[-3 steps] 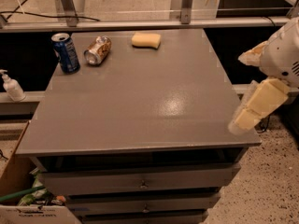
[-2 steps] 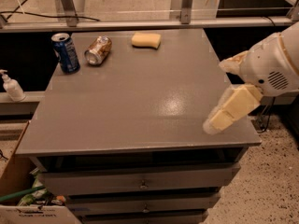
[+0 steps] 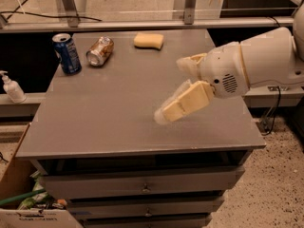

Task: Knock pepsi can over

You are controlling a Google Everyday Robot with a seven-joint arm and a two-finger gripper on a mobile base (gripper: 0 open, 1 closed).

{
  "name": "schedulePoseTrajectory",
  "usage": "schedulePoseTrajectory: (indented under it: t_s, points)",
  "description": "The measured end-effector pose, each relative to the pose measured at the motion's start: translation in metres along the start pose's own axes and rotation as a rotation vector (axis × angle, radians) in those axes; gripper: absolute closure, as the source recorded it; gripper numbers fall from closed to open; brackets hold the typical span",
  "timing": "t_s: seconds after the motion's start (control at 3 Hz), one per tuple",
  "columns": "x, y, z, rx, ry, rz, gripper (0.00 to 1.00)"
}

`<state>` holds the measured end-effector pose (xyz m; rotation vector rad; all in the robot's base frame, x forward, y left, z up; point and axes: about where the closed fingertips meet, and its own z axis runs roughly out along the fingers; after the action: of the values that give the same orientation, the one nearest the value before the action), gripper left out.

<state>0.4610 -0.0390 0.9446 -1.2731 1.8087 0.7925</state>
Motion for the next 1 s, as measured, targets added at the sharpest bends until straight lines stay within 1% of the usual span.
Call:
schedulePoseTrajectory:
  t_s: [0.33,0.67,1.0]
  points:
    - [-0.0123,0.0065,0.0038,-0.020,-0.034,0.006,0.00]
    - [-0.0117,0.0064,0.0038,-0.019,-0.030,0.004,0.00]
    - [-0.0125,0.0020,0.0042,0.041,-0.080,0.034,0.00]
